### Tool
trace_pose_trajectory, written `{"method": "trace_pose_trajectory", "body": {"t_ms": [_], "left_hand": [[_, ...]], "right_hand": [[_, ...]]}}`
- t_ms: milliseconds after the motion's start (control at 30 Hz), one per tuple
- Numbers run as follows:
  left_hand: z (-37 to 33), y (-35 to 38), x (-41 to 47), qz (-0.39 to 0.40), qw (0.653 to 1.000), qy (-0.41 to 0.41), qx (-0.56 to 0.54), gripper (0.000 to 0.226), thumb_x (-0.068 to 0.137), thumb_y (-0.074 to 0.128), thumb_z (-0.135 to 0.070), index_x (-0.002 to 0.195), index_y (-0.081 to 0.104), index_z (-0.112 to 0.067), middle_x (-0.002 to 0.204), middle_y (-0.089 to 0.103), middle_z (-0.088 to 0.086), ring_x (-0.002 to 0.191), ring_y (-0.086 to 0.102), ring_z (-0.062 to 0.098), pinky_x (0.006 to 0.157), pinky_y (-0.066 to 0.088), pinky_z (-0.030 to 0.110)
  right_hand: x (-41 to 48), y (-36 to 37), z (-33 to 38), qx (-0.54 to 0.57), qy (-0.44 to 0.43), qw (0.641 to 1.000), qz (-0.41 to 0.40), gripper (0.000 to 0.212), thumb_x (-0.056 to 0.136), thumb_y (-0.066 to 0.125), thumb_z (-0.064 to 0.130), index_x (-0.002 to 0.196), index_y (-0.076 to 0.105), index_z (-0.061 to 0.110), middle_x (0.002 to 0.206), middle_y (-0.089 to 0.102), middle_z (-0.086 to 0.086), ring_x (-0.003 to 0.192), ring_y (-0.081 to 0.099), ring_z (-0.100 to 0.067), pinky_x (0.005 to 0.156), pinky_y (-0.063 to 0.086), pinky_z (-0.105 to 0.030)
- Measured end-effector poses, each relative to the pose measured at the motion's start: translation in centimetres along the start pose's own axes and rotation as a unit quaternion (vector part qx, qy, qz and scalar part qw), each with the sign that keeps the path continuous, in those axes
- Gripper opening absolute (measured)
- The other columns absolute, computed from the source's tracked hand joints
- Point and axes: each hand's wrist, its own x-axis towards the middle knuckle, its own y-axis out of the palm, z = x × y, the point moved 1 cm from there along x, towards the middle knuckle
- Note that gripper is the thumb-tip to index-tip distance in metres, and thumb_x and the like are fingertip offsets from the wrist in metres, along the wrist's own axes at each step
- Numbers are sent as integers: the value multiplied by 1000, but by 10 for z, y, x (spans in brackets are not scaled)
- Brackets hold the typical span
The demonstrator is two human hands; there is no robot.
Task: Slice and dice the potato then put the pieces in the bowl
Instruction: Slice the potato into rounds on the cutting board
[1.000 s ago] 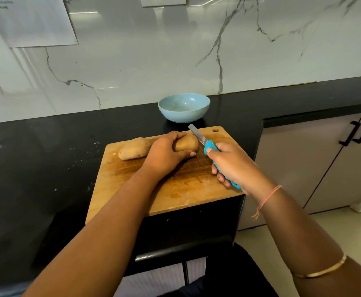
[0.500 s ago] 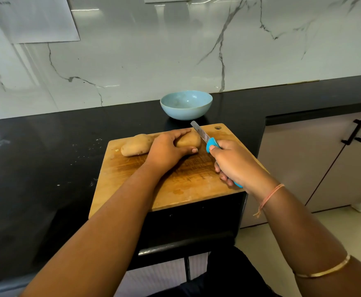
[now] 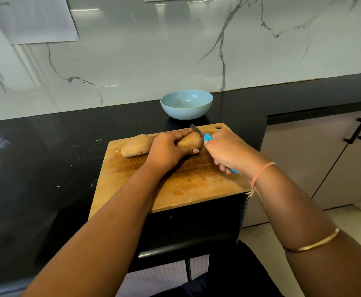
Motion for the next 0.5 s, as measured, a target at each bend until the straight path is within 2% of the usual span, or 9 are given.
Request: {"method": "trace_pose_trajectory", "body": {"t_ms": [133,300,400,500], "left_hand": [[-1,0,-1,-10,1000,-9,-1,66,76,77,-29,137,50,-26,139,53,-4,129,46,13,103,35,22],[-2,0,-1,-11,1000,-15,-9,65,76,77,-27,136,52,-26,138,54,-4,127,47,13,101,37,23],[-2,0,-1,-9,1000,-6,-5,65,76,78,-26,135,53,-25,138,54,-3,127,47,13,100,36,20],[-2,-1,-2,-8,1000,4,-14,63,75,78,-24,134,54,-24,137,55,-3,126,48,12,102,36,21]], "right_hand": [[-4,2,-7,-4,-14,1000,1,43,101,36,25,141,34,12,75,55,-6,45,45,-10,39,39,-20],[-19,1,-16,15,-10,999,35,34,101,38,25,132,40,13,74,53,-6,45,45,-10,35,38,-17],[-19,0,-11,34,20,998,49,16,100,39,24,108,45,11,71,51,-6,40,43,-10,37,36,-17],[-13,4,-3,36,48,997,55,22,100,40,32,93,43,11,66,51,-6,40,42,-11,40,36,-18]]}}
